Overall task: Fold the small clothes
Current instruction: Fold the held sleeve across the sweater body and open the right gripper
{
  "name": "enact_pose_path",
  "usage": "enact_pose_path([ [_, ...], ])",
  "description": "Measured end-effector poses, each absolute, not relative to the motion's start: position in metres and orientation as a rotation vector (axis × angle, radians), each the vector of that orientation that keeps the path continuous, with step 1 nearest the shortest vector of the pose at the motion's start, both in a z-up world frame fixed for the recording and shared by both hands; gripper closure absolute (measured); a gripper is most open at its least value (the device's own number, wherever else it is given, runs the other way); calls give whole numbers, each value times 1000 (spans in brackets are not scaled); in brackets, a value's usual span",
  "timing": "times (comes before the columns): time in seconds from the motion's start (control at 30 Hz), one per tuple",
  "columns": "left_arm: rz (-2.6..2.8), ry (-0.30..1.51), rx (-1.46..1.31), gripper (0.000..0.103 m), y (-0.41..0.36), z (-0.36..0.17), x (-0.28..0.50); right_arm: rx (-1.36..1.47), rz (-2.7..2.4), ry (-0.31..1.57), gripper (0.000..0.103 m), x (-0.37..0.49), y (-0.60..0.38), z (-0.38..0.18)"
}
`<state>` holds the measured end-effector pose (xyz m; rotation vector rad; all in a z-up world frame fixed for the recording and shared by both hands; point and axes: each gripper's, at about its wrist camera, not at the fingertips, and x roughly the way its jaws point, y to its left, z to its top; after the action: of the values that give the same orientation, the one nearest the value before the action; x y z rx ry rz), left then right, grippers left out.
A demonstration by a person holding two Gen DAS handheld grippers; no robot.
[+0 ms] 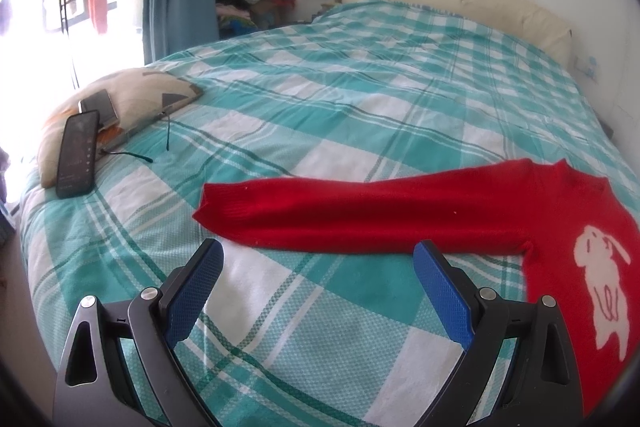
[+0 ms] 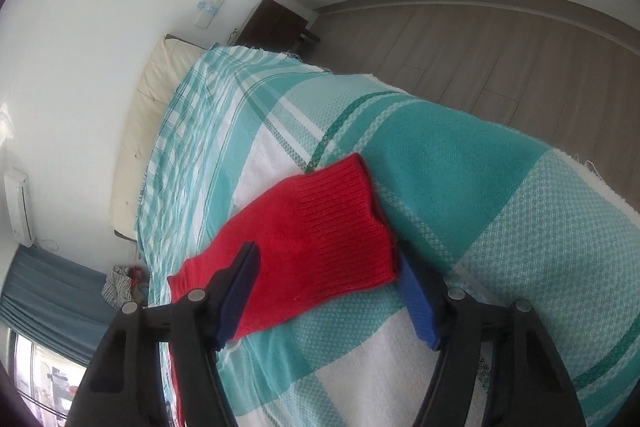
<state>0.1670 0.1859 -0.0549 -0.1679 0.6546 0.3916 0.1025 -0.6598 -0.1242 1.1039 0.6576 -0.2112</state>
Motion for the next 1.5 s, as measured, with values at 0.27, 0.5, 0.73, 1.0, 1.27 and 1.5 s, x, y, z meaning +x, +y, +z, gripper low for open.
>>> enact_pose_path([
  [0.27, 391, 663, -161, 6, 188, -54, 163, 1098, -222, 697, 89, 125, -664, -129],
  [0.5, 373, 664, -191, 6, 185, -52, 172, 897, -253, 627, 99, 144, -632, -64],
  [0.73, 341, 668, -195, 6, 178, -47, 186, 605, 45, 542, 99, 221, -495, 65],
  [1.0, 341, 675, -107, 6, 168, -46, 193, 287, 341, 646, 99, 292, -276, 84],
  [1.27, 311, 697, 24, 5, 146, -51, 199, 268, 512, 847, 66, 318, -178, 4],
  [1.5, 280, 740, 51, 4, 138, -57, 205, 275, 458, 828, 47, 284, -220, -11],
])
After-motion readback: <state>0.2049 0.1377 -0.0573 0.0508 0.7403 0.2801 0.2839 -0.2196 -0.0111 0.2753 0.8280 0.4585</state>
